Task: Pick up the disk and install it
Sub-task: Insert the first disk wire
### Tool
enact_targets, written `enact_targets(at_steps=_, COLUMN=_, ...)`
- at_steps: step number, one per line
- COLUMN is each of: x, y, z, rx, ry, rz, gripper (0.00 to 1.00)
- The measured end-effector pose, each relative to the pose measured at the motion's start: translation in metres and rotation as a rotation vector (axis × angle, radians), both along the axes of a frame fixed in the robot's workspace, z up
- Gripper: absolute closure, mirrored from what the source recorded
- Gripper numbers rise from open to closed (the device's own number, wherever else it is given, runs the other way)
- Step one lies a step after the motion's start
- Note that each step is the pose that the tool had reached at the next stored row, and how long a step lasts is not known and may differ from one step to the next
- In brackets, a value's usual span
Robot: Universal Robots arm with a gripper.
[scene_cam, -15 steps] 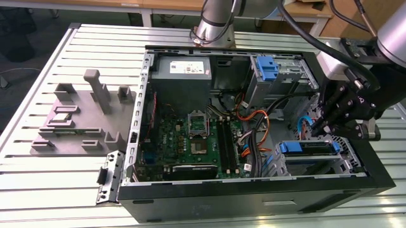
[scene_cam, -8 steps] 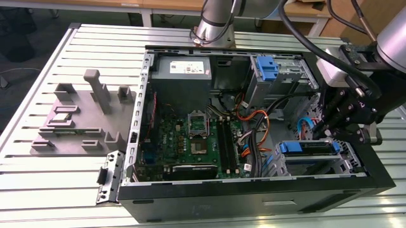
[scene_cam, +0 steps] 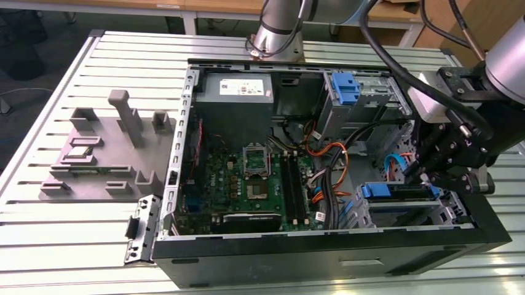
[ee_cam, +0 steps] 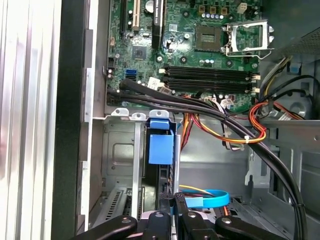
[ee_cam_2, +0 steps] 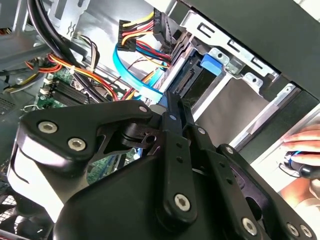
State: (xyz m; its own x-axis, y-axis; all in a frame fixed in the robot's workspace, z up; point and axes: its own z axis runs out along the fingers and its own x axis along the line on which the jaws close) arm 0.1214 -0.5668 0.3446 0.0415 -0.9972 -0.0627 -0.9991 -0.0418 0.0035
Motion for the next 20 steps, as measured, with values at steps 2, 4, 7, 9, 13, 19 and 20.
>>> enact_targets(at_steps=2, x=-0.0008, y=-0.0007, z=-0.0011, rx=0.0008, ry=-0.0030, rz=0.005, gripper=0.84)
enact_targets(at_steps=4, x=-0.0022, y=-0.0009, z=-0.0018, rx=0.0008, ry=-0.0065, rz=0.009, gripper=0.84)
enact_targets(at_steps=7, x=-0.0039, y=-0.0010, z=-0.0030, rx=0.0008, ry=-0.0103, rz=0.013, gripper=0.84)
enact_targets(at_steps=9, x=-0.0047, y=-0.0010, z=-0.0036, rx=0.0008, ry=-0.0125, rz=0.015, gripper=0.84)
enact_targets(at_steps=13, x=-0.0048, y=-0.0010, z=-0.0037, rx=0.0007, ry=-0.0129, rz=0.016, gripper=0.84)
enact_targets(at_steps=19, x=-0.0048, y=-0.0010, z=-0.0051, rx=0.0007, ry=-0.0130, rz=0.016, gripper=0.84)
enact_targets(at_steps=20, x=-0.0048, y=-0.0010, z=-0.0051, rx=0.0006, ry=-0.0129, rz=0.016, gripper=0.84)
